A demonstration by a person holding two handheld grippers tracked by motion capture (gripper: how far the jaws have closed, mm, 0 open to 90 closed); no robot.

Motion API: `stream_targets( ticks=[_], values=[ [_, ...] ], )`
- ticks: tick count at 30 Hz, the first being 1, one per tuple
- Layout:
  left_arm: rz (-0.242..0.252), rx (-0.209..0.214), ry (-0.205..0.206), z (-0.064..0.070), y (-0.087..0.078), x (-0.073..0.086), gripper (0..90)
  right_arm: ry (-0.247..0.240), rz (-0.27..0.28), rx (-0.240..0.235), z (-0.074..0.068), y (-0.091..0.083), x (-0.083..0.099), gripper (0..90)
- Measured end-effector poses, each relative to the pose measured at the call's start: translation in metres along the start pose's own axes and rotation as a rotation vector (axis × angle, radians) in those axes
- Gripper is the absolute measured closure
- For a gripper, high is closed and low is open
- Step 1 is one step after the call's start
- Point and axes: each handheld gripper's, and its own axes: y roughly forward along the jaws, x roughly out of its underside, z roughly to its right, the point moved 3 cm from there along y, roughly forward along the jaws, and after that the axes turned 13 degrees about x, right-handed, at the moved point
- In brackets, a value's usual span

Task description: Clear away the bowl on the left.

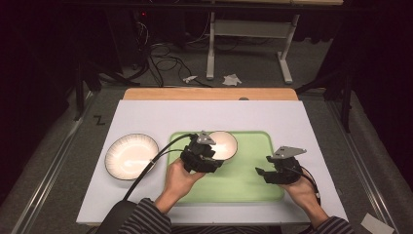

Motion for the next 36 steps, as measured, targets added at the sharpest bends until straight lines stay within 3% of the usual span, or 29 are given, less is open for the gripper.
stream_targets(
  ticks=[3,5,11,15,17,24,29,32,36],
  values=[
    [-0.005,-0.003,0.006,0.000,0.001,0.001,53.4,-0.002,0.045,0.002,-0.001,-0.005,-0.002,40.2],
    [0.005,0.005,-0.001,0.002,0.000,0.001,53.3,-0.006,0.053,0.010,-0.001,-0.006,-0.003,40.4],
    [-0.006,0.005,0.023,0.007,0.000,0.010,53.3,0.018,0.054,0.016,0.002,-0.006,-0.004,40.6],
    [-0.008,-0.006,0.048,0.008,-0.003,0.013,50.4,0.008,0.064,0.003,0.001,-0.005,-0.004,40.1],
    [0.017,0.014,0.020,0.010,-0.009,0.011,50.5,0.001,0.065,-0.006,0.000,-0.004,-0.005,40.0],
    [0.029,0.014,0.043,0.017,-0.018,0.015,51.0,0.002,0.061,-0.013,-0.001,-0.003,-0.006,39.9],
    [0.041,0.002,0.020,0.019,-0.022,0.016,51.3,0.000,0.065,-0.015,-0.001,-0.003,-0.006,39.9],
    [0.038,-0.015,0.032,0.020,-0.025,0.017,51.4,0.025,0.064,-0.012,0.000,-0.003,-0.007,39.8],
    [0.035,-0.006,0.018,0.019,-0.029,0.020,52.2,0.031,0.070,-0.003,0.003,-0.004,-0.007,39.8]
  ],
)
